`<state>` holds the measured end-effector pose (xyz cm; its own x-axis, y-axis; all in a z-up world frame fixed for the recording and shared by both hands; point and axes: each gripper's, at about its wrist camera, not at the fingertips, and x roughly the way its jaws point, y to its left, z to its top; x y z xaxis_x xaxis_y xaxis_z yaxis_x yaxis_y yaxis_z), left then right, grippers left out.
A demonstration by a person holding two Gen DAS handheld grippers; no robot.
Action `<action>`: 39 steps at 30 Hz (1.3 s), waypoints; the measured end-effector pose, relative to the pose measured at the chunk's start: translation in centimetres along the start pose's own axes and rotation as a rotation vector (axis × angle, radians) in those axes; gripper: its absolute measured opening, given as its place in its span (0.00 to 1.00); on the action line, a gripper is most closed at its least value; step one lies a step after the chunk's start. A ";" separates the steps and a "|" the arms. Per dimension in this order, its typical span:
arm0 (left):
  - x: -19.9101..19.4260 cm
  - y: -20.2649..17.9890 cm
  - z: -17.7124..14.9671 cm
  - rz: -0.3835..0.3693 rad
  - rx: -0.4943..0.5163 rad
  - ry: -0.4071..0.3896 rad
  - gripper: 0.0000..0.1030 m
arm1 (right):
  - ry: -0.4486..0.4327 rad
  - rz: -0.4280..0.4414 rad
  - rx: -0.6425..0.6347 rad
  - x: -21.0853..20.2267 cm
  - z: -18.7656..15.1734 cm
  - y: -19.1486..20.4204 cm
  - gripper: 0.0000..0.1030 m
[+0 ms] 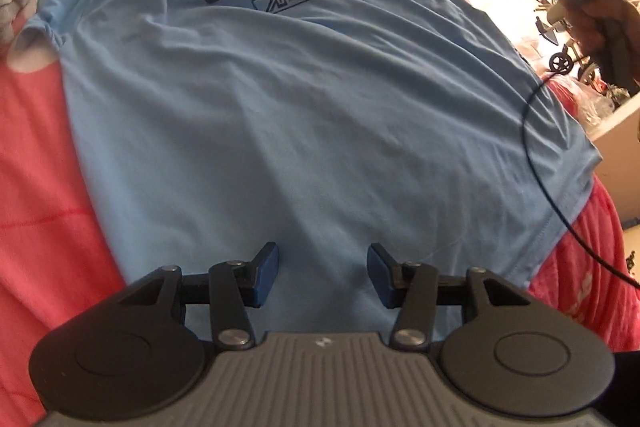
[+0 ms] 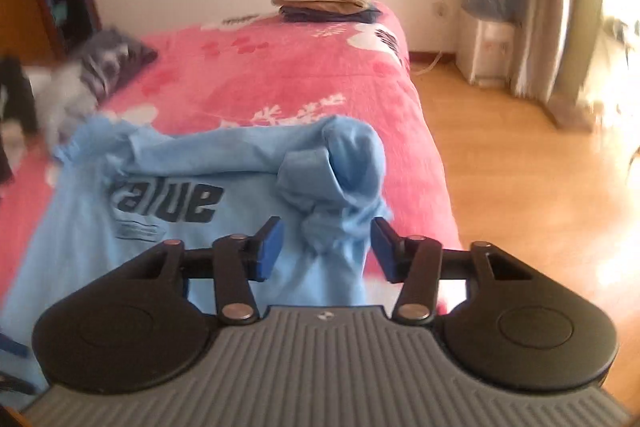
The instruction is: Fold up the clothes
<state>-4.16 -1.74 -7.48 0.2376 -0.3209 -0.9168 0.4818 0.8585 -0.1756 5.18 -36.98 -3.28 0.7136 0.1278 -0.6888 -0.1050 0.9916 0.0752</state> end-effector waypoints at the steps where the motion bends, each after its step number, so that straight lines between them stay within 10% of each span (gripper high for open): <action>1: 0.1 0.0 -0.1 0.003 -0.005 -0.003 0.49 | 0.005 -0.015 -0.022 0.9 0.5 0.1 0.51; 5: 0.2 0.1 -0.3 0.011 -0.012 -0.010 0.49 | 0.024 -0.073 -0.111 4.7 2.3 0.6 0.47; 7: 0.3 0.4 -0.3 0.004 -0.025 -0.011 0.49 | 0.034 -0.103 -0.155 6.5 3.2 0.9 0.04; 19: 0.4 0.5 -0.5 -0.008 -0.009 -0.016 0.49 | -0.182 0.110 0.348 9.4 13.9 -7.7 0.06; 27: 0.4 0.8 -0.4 -0.026 -0.007 -0.015 0.49 | -0.122 0.167 0.651 10.4 10.9 -13.6 0.19; 39: 0.4 0.9 -0.4 -0.048 0.017 -0.017 0.51 | 0.118 0.242 0.423 7.9 1.0 -10.3 0.28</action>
<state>-3.98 -0.97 -8.17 0.2284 -0.3683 -0.9012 0.5071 0.8352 -0.2128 12.59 -46.20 -8.73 0.6179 0.3766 -0.6902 0.0496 0.8574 0.5122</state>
